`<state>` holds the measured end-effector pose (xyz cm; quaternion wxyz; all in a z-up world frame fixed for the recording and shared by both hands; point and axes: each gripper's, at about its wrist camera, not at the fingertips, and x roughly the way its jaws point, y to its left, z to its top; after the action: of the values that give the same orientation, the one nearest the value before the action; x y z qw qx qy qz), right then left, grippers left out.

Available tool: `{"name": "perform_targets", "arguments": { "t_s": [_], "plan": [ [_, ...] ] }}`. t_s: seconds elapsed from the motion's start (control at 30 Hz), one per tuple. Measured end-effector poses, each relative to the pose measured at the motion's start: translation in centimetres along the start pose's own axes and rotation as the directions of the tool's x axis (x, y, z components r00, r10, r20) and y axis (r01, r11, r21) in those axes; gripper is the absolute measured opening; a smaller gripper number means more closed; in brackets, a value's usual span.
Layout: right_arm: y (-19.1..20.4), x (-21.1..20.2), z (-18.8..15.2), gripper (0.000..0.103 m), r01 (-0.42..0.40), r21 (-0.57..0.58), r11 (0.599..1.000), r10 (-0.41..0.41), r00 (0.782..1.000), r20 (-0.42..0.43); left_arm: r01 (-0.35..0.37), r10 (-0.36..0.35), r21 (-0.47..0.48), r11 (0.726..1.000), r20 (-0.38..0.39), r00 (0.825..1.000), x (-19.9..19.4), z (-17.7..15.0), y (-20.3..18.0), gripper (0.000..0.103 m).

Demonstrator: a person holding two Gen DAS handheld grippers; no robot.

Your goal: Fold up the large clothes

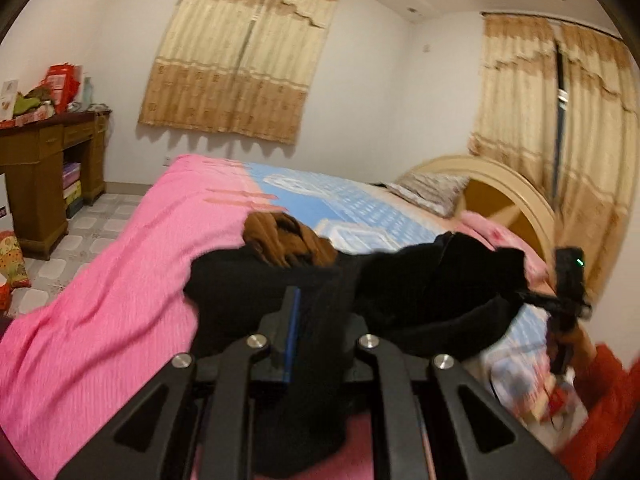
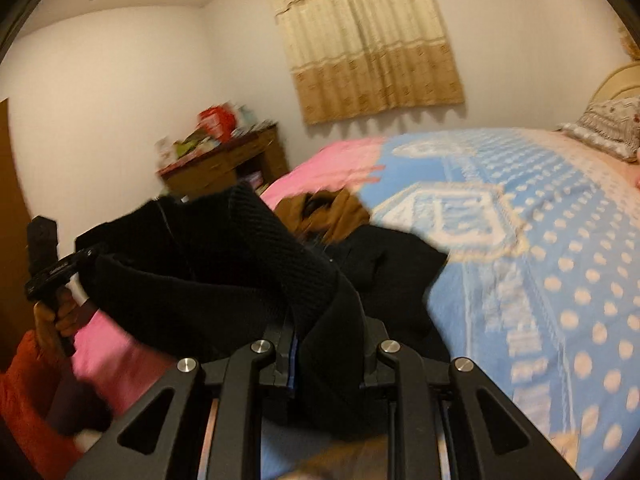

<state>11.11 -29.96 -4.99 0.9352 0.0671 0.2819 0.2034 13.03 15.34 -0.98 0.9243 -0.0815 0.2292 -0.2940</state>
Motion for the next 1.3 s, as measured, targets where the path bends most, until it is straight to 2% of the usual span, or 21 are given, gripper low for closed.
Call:
{"name": "perform_targets", "arguments": {
  "t_s": [0.07, 0.13, 0.2, 0.3, 0.37, 0.4, 0.43, 0.5, 0.57, 0.63, 0.7, 0.8, 0.9, 1.0, 1.07, 1.17, 1.2, 1.27, 1.3],
  "plan": [
    [0.6, -0.9, -2.2, 0.024, -0.044, -0.002, 0.999, 0.044, 0.996, -0.072, 0.014, -0.013, 0.013, 1.0, -0.036, 0.999, -1.6, -1.2, -0.6, 0.014],
    [0.6, -1.2, -4.4, 0.026, -0.087, 0.039, 0.995, 0.092, 0.982, -0.163, 0.013, -0.01, 0.034, 0.999, -0.094, 0.996, -3.1, -2.6, -1.1, 0.014],
    [0.2, -1.2, -6.1, 0.046, -0.086, 0.089, 0.992, 0.105, 0.965, -0.239, -0.007, 0.016, 0.06, 0.998, -0.155, 0.988, -4.2, -3.9, -1.7, 0.014],
    [0.6, -1.8, -7.4, 0.049, -0.108, 0.08, 0.991, 0.128, 0.935, -0.331, -0.014, 0.032, 0.105, 0.994, -0.171, 0.985, -6.5, -4.3, -2.2, 0.015],
    [1.6, -2.7, -7.0, 0.051, -0.158, 0.038, 0.987, 0.161, 0.922, -0.353, -0.045, 0.062, 0.115, 0.992, -0.148, 0.987, -7.9, -3.4, -1.9, 0.035],
    [1.9, -3.1, -6.5, 0.054, -0.193, 0.024, 0.981, 0.189, 0.914, -0.359, -0.084, 0.097, 0.108, 0.991, -0.125, 0.987, -8.2, -2.5, -1.4, 0.061],
    [2.2, -3.5, -5.7, 0.056, -0.228, 0.011, 0.974, 0.216, 0.905, -0.366, -0.132, 0.142, 0.099, 0.986, -0.104, 0.984, -8.1, -1.5, -0.8, 0.081],
    [2.3, -4.1, -3.7, 0.057, -0.286, -0.019, 0.958, 0.26, 0.895, -0.363, -0.195, 0.201, 0.076, 0.978, -0.077, 0.977, -6.7, 0.8, 0.6, 0.085],
    [2.0, -4.8, -1.6, 0.058, -0.346, -0.021, 0.938, 0.319, 0.885, -0.34, -0.212, 0.216, 0.055, 0.976, -0.074, 0.974, -4.0, 3.3, 2.0, 0.087],
    [0.9, -4.8, 1.8, 0.061, -0.354, -0.034, 0.935, 0.331, 0.902, -0.278, -0.206, 0.21, 0.059, 0.977, -0.072, 0.975, -0.9, 5.2, 2.8, 0.087],
    [-0.4, -2.8, 5.2, 0.072, -0.313, -0.005, 0.95, 0.303, 0.926, -0.224, -0.198, 0.204, 0.085, 0.976, -0.068, 0.977, 3.4, 7.4, 3.1, 0.087],
    [-1.9, 3.8, 10.0, 0.072, -0.216, 0.065, 0.974, 0.225, 0.957, -0.182, -0.219, 0.226, 0.105, 0.97, -0.058, 0.972, 10.4, 10.1, 3.2, 0.089],
    [-3.5, 14.5, 14.2, 0.072, -0.083, 0.154, 0.985, 0.114, 0.973, -0.2, -0.251, 0.253, 0.03, 0.967, -0.089, 0.963, 18.7, 12.6, 4.1, 0.092],
    [-3.9, 24.1, 17.4, 0.072, 0.024, 0.122, 0.992, 0.006, 0.97, -0.243, -0.327, 0.327, 0.022, 0.945, -0.137, 0.935, 27.0, 14.0, 4.4, 0.092],
    [-4.4, 29.1, 18.7, 0.072, 0.066, 0.117, 0.991, -0.034, 0.964, -0.265, -0.36, 0.368, 0.075, 0.93, -0.153, 0.917, 31.7, 14.3, 4.0, 0.092],
    [-5.4, 35.9, 20.0, 0.072, 0.105, 0.147, 0.983, -0.058, 0.953, -0.296, -0.444, 0.455, 0.101, 0.89, -0.21, 0.865, 39.0, 14.2, 4.8, 0.092],
    [-5.4, 37.6, 20.3, 0.072, 0.108, 0.141, 0.984, -0.061, 0.952, -0.301, -0.459, 0.469, 0.1, 0.883, -0.224, 0.854, 40.4, 14.1, 5.1, 0.092],
    [-5.3, 41.0, 20.3, 0.072, 0.134, 0.102, 0.986, -0.094, 0.941, -0.327, -0.495, 0.497, 0.085, 0.865, -0.282, 0.821, 43.3, 13.5, 6.0, 0.092],
    [-5.3, 42.5, 20.2, 0.07, 0.165, 0.071, 0.984, -0.131, 0.931, -0.34, -0.529, 0.525, 0.083, 0.844, -0.328, 0.786, 45.0, 13.0, 6.7, 0.09]
  ]
}}
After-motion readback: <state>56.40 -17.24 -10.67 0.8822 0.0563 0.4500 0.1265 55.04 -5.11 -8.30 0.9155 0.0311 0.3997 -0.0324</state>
